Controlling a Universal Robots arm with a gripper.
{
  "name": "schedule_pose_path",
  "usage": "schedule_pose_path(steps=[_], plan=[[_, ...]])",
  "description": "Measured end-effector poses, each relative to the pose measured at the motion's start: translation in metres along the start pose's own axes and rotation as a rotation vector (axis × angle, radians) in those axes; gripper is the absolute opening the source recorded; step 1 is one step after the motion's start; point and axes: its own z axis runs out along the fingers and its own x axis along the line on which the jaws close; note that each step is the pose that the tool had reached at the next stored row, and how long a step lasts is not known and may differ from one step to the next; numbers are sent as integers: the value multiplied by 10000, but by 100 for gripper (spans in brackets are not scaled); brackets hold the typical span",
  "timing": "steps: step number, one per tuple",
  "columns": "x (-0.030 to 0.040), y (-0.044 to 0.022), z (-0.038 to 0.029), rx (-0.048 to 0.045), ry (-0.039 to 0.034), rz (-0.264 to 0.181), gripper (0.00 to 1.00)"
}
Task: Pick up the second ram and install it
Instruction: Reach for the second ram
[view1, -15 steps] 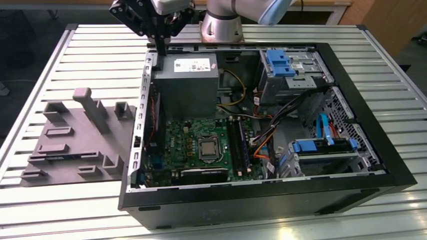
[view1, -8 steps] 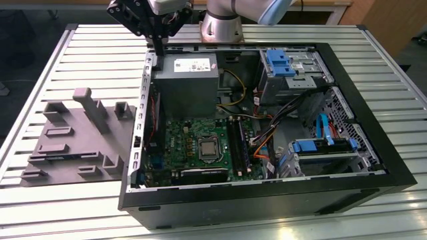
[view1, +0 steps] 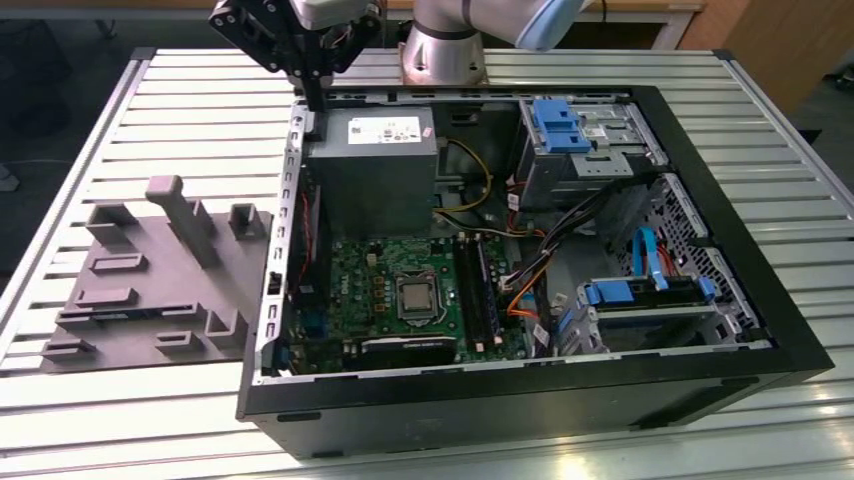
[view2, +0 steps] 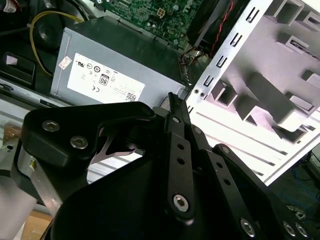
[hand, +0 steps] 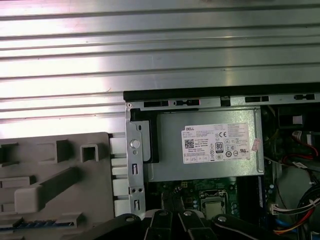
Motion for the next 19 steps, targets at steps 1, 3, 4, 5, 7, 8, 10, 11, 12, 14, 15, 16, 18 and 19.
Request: schedule_pose_path(steps=[1, 3, 4, 5, 7, 8, 10, 11, 12, 14, 15, 16, 18, 19], plan=[[3, 0, 0, 0, 0, 0, 11], [9, -1, 0, 0, 0, 0, 11], [11, -1, 0, 0, 0, 0, 11], [13, -1, 0, 0, 0, 0, 11], [18, -1, -1, 0, 0, 1, 11], [22, -2, -1, 1, 0, 1, 11], [29, -2, -1, 0, 0, 1, 11], [33, -3, -1, 1, 0, 0, 11], [37, -3, -1, 0, 0, 1, 11], [46, -4, -1, 0, 0, 1, 11], [51, -4, -1, 0, 0, 0, 11], [56, -4, -2, 0, 0, 0, 11], [69, -6, -2, 1, 1, 1, 11], [76, -6, -2, 1, 1, 1, 11]])
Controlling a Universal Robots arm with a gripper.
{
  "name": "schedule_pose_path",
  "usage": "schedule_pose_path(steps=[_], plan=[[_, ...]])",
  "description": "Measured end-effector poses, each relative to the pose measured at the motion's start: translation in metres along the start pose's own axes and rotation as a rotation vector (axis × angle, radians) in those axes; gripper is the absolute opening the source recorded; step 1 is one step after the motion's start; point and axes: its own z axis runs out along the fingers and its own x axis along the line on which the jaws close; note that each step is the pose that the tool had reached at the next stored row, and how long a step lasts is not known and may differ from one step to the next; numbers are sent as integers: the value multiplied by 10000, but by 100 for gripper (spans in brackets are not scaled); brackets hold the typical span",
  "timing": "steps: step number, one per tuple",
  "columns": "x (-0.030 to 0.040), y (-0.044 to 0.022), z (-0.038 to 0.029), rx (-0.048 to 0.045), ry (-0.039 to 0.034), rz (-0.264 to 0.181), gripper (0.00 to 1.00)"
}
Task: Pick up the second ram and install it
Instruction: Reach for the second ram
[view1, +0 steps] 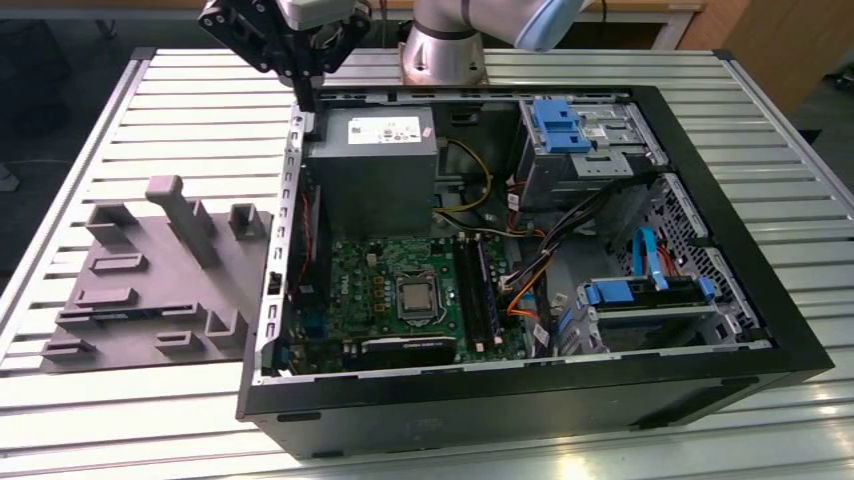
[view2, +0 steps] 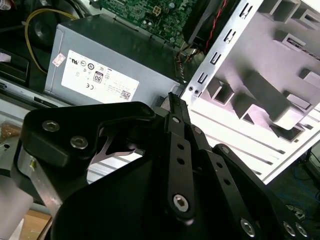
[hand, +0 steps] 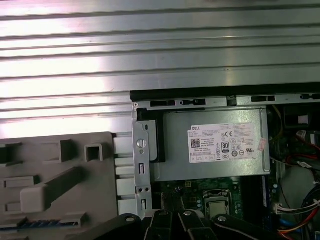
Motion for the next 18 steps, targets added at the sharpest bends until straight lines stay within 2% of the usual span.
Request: schedule_pose_path(steps=[18], plan=[[111, -9, -3, 0, 0, 0, 11]])
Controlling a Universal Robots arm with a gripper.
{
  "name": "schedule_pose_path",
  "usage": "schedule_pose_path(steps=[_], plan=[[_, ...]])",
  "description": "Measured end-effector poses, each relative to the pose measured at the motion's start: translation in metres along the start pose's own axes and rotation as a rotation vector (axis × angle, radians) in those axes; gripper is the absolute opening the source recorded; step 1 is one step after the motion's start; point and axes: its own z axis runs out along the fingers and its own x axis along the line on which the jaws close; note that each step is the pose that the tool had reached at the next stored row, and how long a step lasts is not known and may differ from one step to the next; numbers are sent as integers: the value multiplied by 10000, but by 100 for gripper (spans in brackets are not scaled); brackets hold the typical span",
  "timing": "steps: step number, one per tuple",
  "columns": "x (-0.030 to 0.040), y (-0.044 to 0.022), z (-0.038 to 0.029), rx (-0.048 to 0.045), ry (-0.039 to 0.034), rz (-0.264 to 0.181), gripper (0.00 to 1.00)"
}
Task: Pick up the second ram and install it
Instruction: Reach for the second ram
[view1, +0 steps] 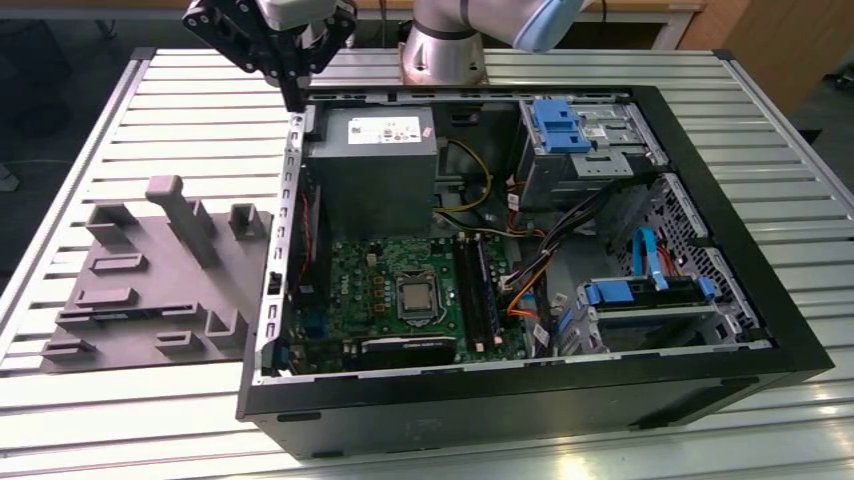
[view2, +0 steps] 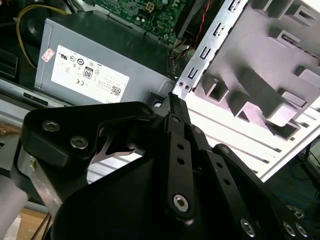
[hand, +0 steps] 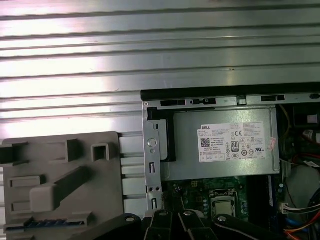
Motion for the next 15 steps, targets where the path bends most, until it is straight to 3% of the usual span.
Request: schedule_pose_path(steps=[15], plan=[[108, -9, -3, -1, 0, 0, 11]])
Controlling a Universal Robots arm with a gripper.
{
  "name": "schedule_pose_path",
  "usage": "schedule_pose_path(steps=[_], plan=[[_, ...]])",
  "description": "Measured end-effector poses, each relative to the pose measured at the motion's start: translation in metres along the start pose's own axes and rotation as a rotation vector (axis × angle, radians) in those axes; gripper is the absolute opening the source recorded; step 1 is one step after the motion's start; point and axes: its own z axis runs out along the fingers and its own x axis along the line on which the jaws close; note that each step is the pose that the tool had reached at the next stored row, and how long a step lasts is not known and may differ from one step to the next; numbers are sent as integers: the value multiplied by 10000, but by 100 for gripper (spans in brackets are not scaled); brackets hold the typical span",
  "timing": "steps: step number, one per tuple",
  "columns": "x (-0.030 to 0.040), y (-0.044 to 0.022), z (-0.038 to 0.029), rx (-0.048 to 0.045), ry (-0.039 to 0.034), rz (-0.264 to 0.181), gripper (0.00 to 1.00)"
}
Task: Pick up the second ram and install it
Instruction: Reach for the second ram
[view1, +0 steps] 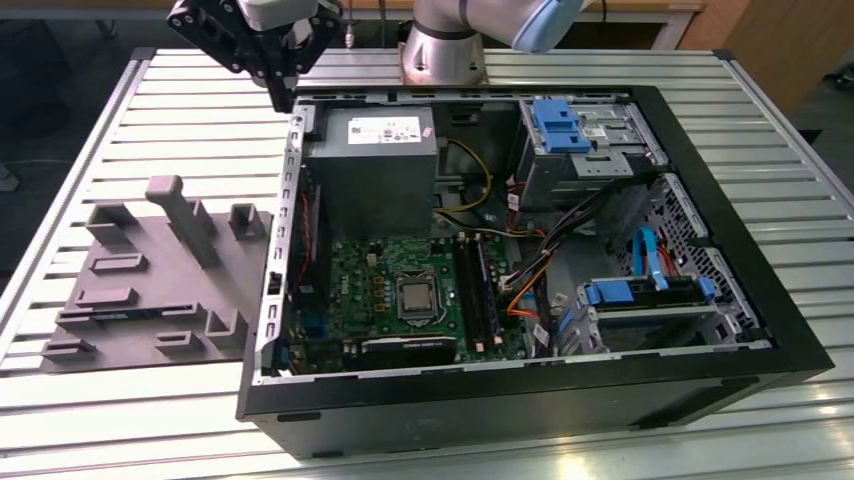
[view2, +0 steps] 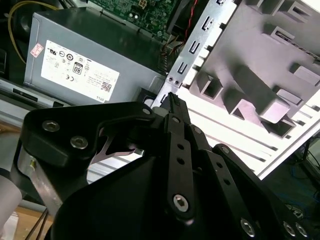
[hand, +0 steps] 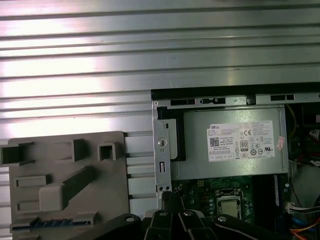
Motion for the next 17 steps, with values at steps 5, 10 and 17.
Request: schedule_pose_path(steps=[5, 10, 17], plan=[[36, -4, -1, 1, 0, 0, 11], [81, -9, -2, 0, 0, -1, 11], [141, -14, -4, 0, 0, 0, 11]])
